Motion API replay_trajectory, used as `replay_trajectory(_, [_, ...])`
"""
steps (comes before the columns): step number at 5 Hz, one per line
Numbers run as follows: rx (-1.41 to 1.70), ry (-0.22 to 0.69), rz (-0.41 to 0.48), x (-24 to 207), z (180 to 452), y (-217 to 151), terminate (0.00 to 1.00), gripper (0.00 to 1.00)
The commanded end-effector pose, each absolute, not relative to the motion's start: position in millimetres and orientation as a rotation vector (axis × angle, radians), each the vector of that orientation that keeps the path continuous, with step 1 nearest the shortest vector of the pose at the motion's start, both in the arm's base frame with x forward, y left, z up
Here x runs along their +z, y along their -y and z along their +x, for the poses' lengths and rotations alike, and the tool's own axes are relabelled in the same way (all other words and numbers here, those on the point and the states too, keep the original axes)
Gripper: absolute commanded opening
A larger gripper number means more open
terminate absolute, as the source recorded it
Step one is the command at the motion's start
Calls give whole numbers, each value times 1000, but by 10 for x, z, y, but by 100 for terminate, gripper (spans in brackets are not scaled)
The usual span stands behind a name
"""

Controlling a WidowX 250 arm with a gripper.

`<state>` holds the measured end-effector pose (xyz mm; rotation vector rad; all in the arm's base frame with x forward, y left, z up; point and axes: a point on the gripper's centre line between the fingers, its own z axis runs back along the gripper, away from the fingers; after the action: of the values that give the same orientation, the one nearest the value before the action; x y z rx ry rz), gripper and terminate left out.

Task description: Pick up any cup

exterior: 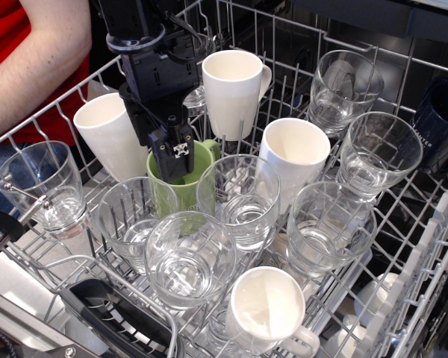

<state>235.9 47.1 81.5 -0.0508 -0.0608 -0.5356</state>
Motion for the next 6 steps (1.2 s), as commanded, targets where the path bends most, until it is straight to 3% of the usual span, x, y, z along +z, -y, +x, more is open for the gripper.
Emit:
replay_trajectory(1, [-536, 61, -51, 815, 2359, -471, 0, 100])
replay_trajectory(4, [-543, 88, 9, 333, 2417, -563, 0, 100])
replay_trajectory(6, [-528, 52, 68, -32, 2605, -572, 0, 100])
